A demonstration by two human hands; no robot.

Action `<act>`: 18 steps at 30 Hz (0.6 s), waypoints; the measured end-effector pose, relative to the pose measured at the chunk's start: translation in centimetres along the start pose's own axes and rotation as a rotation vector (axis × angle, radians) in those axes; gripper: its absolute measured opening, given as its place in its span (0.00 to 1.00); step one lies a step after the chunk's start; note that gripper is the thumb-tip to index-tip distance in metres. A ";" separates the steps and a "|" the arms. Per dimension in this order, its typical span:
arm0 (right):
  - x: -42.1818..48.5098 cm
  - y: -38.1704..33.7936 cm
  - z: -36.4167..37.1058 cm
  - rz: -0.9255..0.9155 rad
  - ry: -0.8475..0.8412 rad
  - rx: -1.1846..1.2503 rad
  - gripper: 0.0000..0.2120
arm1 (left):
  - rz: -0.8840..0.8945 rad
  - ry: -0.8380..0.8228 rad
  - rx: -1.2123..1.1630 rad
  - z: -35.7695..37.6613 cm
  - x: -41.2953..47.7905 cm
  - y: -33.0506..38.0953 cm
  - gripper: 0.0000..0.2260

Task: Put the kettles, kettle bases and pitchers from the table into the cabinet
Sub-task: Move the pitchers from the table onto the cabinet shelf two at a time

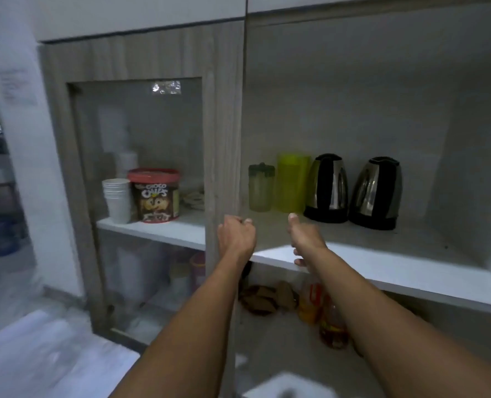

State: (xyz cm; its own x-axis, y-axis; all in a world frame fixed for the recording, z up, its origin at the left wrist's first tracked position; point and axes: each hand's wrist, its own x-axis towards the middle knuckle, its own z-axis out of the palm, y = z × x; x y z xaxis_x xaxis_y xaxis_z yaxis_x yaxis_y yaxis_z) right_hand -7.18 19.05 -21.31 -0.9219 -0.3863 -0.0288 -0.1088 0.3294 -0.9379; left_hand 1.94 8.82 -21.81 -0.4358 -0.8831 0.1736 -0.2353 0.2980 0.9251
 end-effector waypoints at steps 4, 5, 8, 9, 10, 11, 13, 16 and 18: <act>-8.3 2.0 5.1 0.014 -0.194 0.020 0.32 | -0.107 0.131 0.041 -8.2 -6.9 -4.6 0.15; -10.5 2.5 6.5 0.033 -0.249 0.024 0.32 | -0.144 0.160 0.036 -10.5 -8.7 -5.9 0.15; -17.5 3.5 11.0 0.063 -0.427 0.003 0.31 | -0.259 0.260 0.073 -18.4 -14.0 -9.9 0.16; -19.8 3.3 12.6 0.061 -0.484 -0.014 0.30 | -0.295 0.313 0.085 -21.4 -15.6 -11.3 0.17; -22.2 3.0 14.3 0.042 -0.536 -0.029 0.30 | -0.335 0.368 0.085 -24.4 -17.1 -12.7 0.17; -24.7 2.7 15.7 0.020 -0.582 -0.039 0.29 | -0.377 0.419 0.080 -27.3 -18.6 -14.1 0.18; -30.1 1.7 18.7 -0.005 -0.678 -0.049 0.28 | -0.450 0.500 0.086 -33.2 -21.8 -16.5 0.19; -38.2 0.4 23.5 -0.020 -0.832 -0.074 0.27 | -0.511 0.630 0.101 -42.0 -26.5 -19.6 0.19; -43.5 -0.5 27.0 -0.039 -0.933 -0.082 0.26 | -0.545 0.731 0.110 -47.8 -29.3 -21.5 0.18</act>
State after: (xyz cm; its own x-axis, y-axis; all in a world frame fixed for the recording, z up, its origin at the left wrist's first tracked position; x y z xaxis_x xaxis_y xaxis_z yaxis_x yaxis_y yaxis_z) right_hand 43.05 12.42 -28.98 -0.2502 -0.9215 -0.2970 -0.1918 0.3479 -0.9177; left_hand 61.28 10.99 -30.65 0.4088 -0.9098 -0.0722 -0.3448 -0.2272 0.9108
